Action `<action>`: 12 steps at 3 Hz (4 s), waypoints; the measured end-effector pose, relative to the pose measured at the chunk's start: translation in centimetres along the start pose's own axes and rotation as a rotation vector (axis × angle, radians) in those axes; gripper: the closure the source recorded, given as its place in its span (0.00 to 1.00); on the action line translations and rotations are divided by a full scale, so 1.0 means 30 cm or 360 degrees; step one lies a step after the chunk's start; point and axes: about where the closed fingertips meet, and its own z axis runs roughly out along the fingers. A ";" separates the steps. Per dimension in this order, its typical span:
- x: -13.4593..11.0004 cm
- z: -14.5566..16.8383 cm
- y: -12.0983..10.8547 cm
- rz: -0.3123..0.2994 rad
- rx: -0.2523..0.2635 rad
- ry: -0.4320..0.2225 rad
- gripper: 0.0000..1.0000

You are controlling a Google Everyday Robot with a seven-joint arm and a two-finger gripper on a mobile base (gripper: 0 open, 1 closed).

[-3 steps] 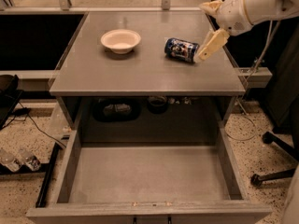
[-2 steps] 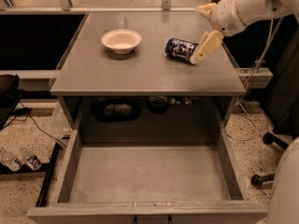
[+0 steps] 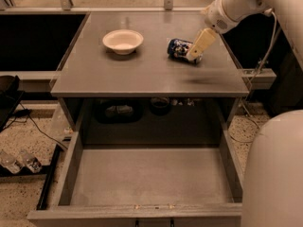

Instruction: Place pepsi can into top drawer

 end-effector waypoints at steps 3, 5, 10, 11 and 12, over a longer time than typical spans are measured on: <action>0.032 0.108 0.026 0.0212 -0.0124 0.0063 0.00; 0.060 0.203 0.088 0.0164 -0.0236 0.0141 0.00; 0.061 0.208 0.093 0.0161 -0.0242 0.0144 1.00; 0.057 0.177 0.113 0.0135 -0.0236 0.0118 1.00; 0.062 0.097 0.153 0.0123 -0.0206 0.0049 1.00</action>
Offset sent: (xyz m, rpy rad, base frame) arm 0.0145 0.0003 -0.0194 0.0529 0.1363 -0.1122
